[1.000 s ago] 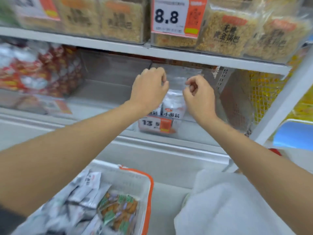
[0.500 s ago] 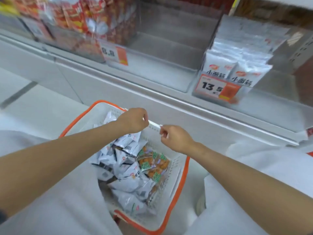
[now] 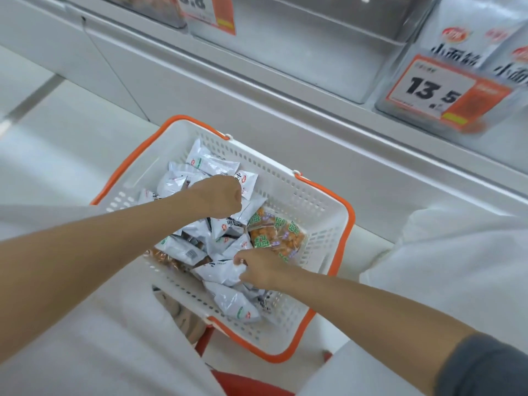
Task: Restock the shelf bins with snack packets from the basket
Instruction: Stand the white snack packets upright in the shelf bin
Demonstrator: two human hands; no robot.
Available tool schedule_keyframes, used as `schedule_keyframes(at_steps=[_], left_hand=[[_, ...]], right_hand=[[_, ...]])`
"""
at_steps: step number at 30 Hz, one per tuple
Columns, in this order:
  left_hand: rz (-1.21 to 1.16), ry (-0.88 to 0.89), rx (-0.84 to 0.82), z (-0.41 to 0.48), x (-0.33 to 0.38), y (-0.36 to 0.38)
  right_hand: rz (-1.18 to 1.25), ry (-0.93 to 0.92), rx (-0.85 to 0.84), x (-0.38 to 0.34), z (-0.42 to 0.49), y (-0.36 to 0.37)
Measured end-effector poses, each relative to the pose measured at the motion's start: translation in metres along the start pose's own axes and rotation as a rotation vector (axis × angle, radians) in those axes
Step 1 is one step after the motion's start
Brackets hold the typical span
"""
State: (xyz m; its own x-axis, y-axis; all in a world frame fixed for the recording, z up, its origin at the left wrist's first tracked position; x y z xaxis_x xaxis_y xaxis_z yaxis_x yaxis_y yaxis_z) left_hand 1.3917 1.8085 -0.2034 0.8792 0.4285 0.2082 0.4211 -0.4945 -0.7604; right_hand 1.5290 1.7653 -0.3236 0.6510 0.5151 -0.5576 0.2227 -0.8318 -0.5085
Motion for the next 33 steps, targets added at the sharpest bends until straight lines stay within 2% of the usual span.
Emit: schedule_keyframes(at_steps=[5, 9, 11, 13, 15, 17, 19, 20, 22, 25, 27, 30, 33], left_hand=[[-0.024, 0.008, -0.069, -0.005, 0.002, -0.003], [-0.098, -0.001, -0.023, -0.011, 0.009, -0.02], [-0.213, -0.042, 0.052, -0.012, 0.011, -0.03], [-0.561, -0.103, 0.026, -0.016, 0.013, -0.031], [-1.077, -0.164, -0.214, -0.024, 0.025, -0.02], [-1.327, -0.121, -0.351, -0.025, 0.043, -0.016], [-1.399, -0.114, -0.278, -0.021, 0.052, -0.016], [-1.424, -0.133, -0.204, -0.019, 0.052, -0.017], [-1.452, -0.154, -0.085, -0.012, 0.048, -0.017], [-1.463, -0.086, -0.022, -0.004, 0.051, -0.023], [-1.521, 0.005, -0.054, -0.006, 0.062, -0.03], [-1.6, 0.116, -0.163, -0.011, 0.08, -0.032], [-1.613, 0.174, -0.174, -0.013, 0.086, -0.033]], right_hand=[[0.054, -0.08, 0.119, -0.01, -0.018, -0.049], [0.154, -0.07, 0.362, -0.004, -0.064, -0.125], [0.195, -0.052, 0.54, 0.003, -0.094, -0.157], [0.225, -0.082, 0.711, 0.004, -0.123, -0.178], [0.021, -0.208, 0.862, -0.01, -0.146, -0.183], [-0.316, -0.41, 0.936, -0.03, -0.156, -0.172], [-0.563, -0.557, 0.91, -0.04, -0.155, -0.153], [-0.602, -0.589, 0.875, -0.041, -0.153, -0.147], [-0.444, -0.526, 0.825, -0.04, -0.155, -0.146], [0.262, -0.226, 0.871, -0.017, -0.159, -0.163], [0.603, -0.053, 0.785, 0.005, -0.148, -0.167], [0.909, -0.004, 0.503, 0.013, -0.129, -0.158], [0.96, -0.048, 0.416, 0.005, -0.124, -0.152]])
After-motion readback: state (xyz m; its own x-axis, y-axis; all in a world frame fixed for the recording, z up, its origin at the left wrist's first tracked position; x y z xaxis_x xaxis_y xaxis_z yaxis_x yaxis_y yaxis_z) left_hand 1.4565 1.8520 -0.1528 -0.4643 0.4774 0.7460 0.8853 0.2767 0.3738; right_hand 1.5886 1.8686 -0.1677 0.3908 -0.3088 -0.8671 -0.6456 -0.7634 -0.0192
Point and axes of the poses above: each hand's wrist, its own z-axis towards the middle knuckle, its own y-axis out of the palm, x = y × z, the point moved 6 cm from there along z, towards the middle knuckle, and after that the axes turned 1 degree about y, right-handed, at the moved point
